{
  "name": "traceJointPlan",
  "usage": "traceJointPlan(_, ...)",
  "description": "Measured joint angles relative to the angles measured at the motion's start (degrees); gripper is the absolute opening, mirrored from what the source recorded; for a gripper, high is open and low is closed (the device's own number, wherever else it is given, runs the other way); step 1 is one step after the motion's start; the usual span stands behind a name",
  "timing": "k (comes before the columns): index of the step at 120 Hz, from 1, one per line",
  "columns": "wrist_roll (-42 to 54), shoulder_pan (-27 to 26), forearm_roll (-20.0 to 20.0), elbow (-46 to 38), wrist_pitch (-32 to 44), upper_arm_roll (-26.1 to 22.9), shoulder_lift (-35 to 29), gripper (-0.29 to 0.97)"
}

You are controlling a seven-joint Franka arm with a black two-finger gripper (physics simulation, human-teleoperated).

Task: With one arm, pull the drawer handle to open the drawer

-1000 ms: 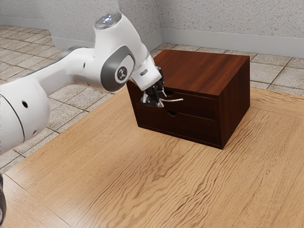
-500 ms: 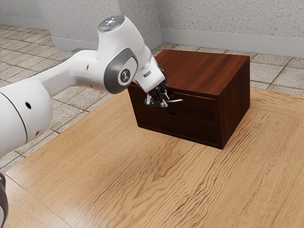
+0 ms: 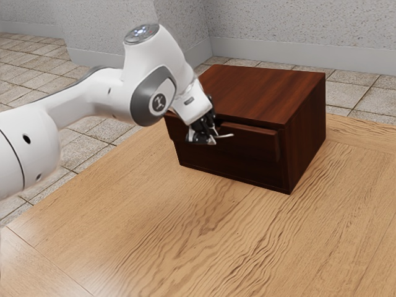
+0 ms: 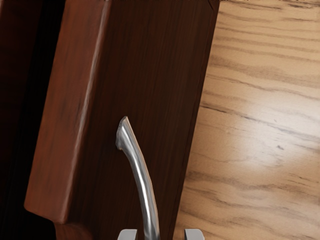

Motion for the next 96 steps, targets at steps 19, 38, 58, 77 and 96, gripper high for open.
traceJointPlan(19, -0.18, -0.07, 0.05, -3.07, 0.58, -0.45, -1.73, 0.03)
traceJointPlan(38, -0.33, -0.27, 0.05, -5.34, 1.15, -0.61, -3.21, 0.06)
traceJointPlan(58, -0.45, -1.05, 0.09, -9.01, 2.11, -0.57, -6.22, 0.05)
traceJointPlan(77, -0.62, -1.15, 0.28, -11.55, 2.71, -0.68, -8.41, 0.03)
traceJointPlan(96, -0.78, -1.32, 0.39, -14.82, 3.42, -0.66, -10.94, 0.03)
